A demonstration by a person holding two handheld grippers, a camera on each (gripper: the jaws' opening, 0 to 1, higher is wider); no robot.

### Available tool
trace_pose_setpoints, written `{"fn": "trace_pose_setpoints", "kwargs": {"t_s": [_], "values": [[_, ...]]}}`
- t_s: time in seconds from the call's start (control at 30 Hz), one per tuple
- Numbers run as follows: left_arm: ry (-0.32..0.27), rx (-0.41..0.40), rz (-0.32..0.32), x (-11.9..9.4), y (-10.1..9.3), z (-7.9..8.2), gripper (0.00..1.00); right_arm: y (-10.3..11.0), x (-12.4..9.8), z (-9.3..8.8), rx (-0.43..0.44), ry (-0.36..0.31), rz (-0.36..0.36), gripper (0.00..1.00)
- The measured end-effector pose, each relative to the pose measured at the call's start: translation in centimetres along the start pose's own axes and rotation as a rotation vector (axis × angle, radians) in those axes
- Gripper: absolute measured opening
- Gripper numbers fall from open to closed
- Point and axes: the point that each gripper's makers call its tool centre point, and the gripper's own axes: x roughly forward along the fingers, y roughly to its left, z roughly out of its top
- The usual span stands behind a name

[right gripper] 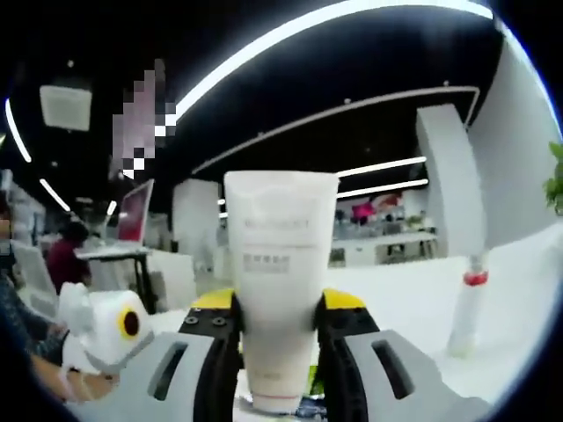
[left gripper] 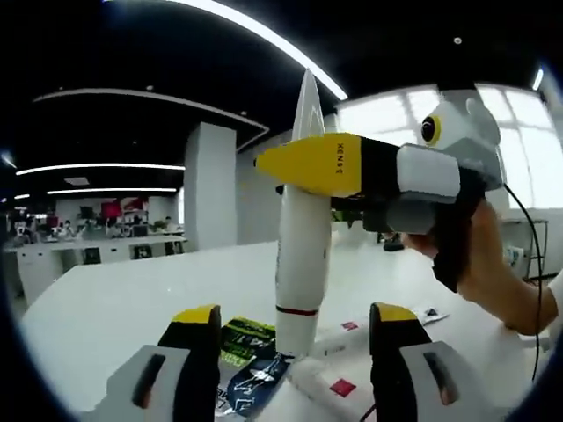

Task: Arrange the skincare products in the storage area until every visible bottle or jar stands upright without overlapping.

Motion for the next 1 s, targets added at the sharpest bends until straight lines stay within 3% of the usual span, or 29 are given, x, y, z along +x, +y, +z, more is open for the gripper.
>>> {"fn": "trace_pose_setpoints", "kwargs": {"t_s": [0.23,0.27,0.37,0.47,0.5,0.6,0.8,0.9,1.0], "values": [[-0.007,-0.032,0.037,-0.2,0.6,0.0,0.86,-2.5,0.4,1.7,-0.105,-0.004,-0.033,0.31],[-0.006,-0.040,0.043,-0.3,0.7,0.0,0.87,-3.8,0.1,2.3,-0.119,-0.018,-0.068,0.31],[-0.003,-0.052,0.052,-0.3,0.9,-0.2,0.93,-6.0,-0.8,2.7,-0.077,-0.078,-0.122,0.31],[0.004,-0.056,0.065,-0.3,1.1,-0.5,1.00,-8.2,-1.5,1.1,-0.005,-0.086,-0.155,0.31],[0.015,-0.055,0.068,-0.3,1.1,-0.8,0.99,-9.0,-1.5,0.5,0.005,-0.061,-0.163,0.31],[0.014,-0.066,0.068,-0.3,1.1,-0.8,1.00,-11.5,-1.9,-0.3,-0.063,-0.027,-0.236,0.31],[0.019,-0.080,0.076,-0.7,1.2,-1.0,1.00,-13.8,-2.7,-1.1,-0.093,0.018,-0.301,0.32],[0.012,-0.101,0.078,-0.9,1.3,-1.0,1.00,-15.3,-3.1,-1.1,-0.130,0.011,-0.361,0.32],[-0.005,-0.112,0.075,-0.9,1.2,-0.8,1.00,-15.9,-3.1,-1.5,-0.124,-0.002,-0.366,0.32]]}}
